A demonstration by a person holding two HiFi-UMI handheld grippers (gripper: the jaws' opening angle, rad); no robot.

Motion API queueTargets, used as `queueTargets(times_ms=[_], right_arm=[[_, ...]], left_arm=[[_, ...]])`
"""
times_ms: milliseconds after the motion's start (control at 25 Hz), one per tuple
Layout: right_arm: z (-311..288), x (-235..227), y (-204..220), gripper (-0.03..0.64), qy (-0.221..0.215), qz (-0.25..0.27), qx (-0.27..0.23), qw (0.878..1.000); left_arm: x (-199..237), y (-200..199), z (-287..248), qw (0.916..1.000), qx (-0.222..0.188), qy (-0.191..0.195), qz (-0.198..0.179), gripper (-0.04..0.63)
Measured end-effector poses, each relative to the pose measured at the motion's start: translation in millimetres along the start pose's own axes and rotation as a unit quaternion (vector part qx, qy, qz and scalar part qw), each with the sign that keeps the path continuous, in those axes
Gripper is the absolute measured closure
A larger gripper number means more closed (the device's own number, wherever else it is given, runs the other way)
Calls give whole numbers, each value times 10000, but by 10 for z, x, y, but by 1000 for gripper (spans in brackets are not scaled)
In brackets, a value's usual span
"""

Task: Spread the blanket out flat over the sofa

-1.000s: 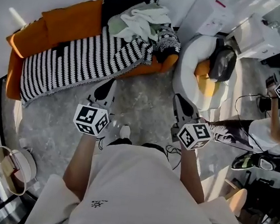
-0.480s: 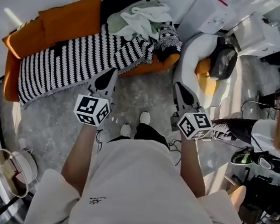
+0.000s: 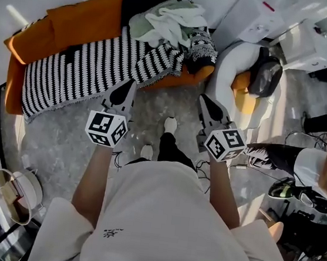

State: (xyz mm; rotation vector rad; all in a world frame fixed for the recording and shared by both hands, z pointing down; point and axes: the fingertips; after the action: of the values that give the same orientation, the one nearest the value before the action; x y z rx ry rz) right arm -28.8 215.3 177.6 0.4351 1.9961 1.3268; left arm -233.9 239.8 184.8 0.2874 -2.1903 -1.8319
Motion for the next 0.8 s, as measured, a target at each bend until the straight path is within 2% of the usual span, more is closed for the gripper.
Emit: queueTargets(times_ms=[280, 800], right_arm=[[-249, -338, 24, 592, -81, 167, 303, 9994], [-968, -1168, -234, 592, -412, 4, 589, 9974]], left_arm=[[5, 4, -382, 10000, 39, -34, 42, 578], [218, 16, -1315, 9986, 315, -405, 129, 578]])
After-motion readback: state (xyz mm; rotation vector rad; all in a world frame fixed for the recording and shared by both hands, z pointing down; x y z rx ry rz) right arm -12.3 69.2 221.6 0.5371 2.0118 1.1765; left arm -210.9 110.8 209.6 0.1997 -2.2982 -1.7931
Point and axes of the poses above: the fingertips, and each gripper's own axes: z backward along the fingers, x to its left, y out of its underside, and after that the axes turned 8 degrees about -z, right-handed
